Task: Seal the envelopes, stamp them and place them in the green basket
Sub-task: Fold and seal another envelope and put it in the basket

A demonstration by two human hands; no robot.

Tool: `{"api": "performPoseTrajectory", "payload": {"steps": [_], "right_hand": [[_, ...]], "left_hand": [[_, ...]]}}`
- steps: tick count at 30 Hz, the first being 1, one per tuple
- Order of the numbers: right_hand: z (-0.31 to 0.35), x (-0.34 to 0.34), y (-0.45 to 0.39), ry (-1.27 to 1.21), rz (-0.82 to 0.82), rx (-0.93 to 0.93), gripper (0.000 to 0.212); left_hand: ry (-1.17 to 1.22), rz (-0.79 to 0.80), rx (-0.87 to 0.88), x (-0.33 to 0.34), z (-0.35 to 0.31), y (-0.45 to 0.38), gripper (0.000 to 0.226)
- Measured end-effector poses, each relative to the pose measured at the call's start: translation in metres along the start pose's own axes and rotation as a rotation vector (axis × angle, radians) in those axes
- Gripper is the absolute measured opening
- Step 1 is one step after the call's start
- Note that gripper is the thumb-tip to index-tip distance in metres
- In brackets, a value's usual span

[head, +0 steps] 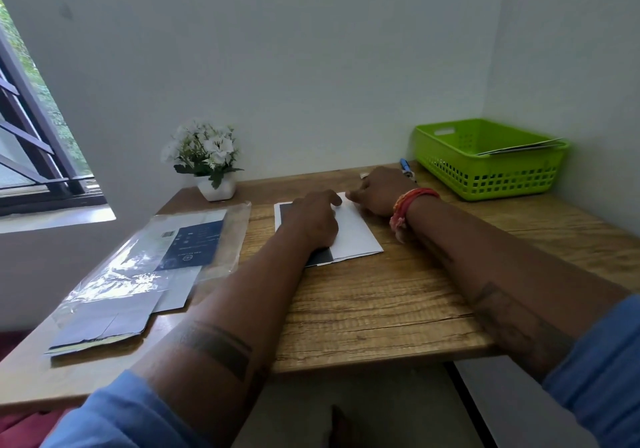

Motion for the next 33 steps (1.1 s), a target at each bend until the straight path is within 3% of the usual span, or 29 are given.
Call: {"api": "performPoseTrajectory", "payload": {"steps": [8,17,20,25,30,33], "right_hand": [[0.031,0.006,0.001,-0.032,-0.149,0.118,0.026],[0.031,-0.001,0.004,-0.165,-0.035,0.135,0.021],[0.033,0.001,0.004,-0.183,-0.079,0.125,0.015],[0.041,0.007,0.008,0.015,-0.127,0.126,0.021],[0.038,0.005,0.006,-0.138,-0.112,0.119,0.013],[0.033,0.003,0.006,-0.25,-0.142,0.118,0.035]], "left_hand": [[0.063,0.008,-0.019,0.0,0.0,0.0,0.042],[0.024,-0.001,-0.01,-0.004,-0.004,0.004,0.045],[0.006,-0.005,-0.009,-0.005,-0.006,0.004,0.038],[-0.028,-0.014,-0.021,-0.006,-0.006,0.006,0.029],[-0.018,0.004,-0.025,-0.008,-0.008,0.009,0.03],[-0.019,0.009,-0.024,-0.009,-0.009,0.01,0.031]]}}
Point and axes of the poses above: each hand's wrist, its own y-axis away from the middle knuckle, its own x-axis out of the palm, z = x × y, the point moved 2 cm from there along -y, towards the middle knuckle, and after that the axes turned 13 degrees about -x, right-handed, at the moved point
